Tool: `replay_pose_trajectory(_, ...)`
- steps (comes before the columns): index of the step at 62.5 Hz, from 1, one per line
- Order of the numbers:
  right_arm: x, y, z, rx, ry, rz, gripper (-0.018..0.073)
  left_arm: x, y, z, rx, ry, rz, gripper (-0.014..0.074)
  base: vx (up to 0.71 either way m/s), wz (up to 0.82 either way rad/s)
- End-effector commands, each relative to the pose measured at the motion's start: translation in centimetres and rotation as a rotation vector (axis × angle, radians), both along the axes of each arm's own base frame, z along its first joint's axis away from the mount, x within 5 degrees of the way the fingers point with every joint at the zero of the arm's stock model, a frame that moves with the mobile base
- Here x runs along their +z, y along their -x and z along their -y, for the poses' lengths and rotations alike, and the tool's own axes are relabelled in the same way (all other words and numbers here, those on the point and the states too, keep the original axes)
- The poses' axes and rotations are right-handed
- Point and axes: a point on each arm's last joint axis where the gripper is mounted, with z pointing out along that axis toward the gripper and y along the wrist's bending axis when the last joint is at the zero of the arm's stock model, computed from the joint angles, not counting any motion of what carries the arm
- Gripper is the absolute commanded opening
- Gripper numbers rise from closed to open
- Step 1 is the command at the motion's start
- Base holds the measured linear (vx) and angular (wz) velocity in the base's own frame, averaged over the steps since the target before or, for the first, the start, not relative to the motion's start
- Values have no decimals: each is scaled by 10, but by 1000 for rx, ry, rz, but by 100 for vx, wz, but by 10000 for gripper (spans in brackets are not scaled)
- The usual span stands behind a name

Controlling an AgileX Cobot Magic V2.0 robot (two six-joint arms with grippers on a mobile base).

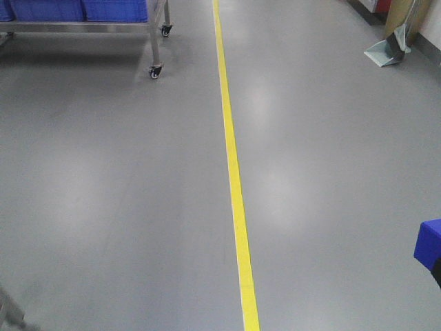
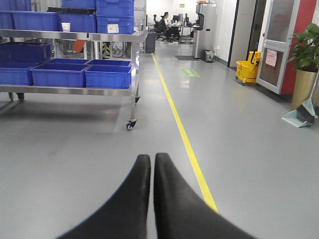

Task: Pour parts from conveyor to right shelf
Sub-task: 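Drive down the aisle between the blue-bin shelves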

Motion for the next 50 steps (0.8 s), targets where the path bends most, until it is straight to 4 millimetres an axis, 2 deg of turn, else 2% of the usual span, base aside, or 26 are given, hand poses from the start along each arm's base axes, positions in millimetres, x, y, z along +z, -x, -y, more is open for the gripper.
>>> replay_pose_trajectory(1,14,-2,1,-17,-14,86,-6,-3,0,0,-5,6,59,-6,81,-8)
replay_pose_trajectory(50,14,-2,1,-17,-14,86,-6,-3,0,0,-5,6,59,-6,80,7)
